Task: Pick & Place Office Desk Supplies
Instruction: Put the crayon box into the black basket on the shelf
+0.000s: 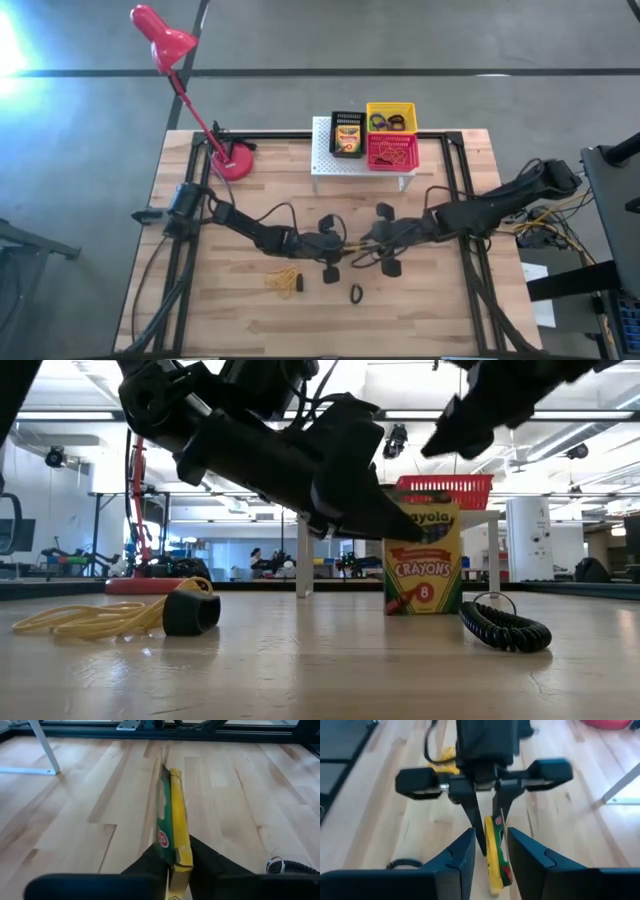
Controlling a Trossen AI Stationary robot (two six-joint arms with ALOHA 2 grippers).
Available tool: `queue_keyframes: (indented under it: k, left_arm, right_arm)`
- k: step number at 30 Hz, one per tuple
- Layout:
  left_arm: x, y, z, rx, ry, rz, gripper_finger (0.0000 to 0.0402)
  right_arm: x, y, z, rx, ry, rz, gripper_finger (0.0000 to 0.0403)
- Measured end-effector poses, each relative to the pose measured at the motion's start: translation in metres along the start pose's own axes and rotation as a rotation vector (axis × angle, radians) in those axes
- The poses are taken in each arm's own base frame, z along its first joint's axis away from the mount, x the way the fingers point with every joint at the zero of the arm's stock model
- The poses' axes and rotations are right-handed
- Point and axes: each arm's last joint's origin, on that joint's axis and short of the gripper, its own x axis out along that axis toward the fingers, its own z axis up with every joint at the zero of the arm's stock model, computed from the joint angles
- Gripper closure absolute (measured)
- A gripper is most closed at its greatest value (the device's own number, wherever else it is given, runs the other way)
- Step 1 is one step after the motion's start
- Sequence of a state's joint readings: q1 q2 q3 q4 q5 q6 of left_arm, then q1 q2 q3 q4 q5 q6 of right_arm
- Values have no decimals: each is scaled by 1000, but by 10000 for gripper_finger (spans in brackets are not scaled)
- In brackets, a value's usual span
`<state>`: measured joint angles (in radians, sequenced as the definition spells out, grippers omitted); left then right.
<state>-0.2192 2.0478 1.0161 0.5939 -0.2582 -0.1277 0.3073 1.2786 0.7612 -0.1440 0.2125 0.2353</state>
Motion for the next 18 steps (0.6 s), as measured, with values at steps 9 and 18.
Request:
queue_keyframes:
  k: [9, 18]
  left_arm:
    - [-27, 5, 28, -83, 55, 58, 363]
    - [-90, 59, 114, -140, 31, 149, 367]
  right_arm:
    - [-12, 15, -41, 105, -42, -194, 282]
    - [-8, 25, -95, 208, -215, -418, 282]
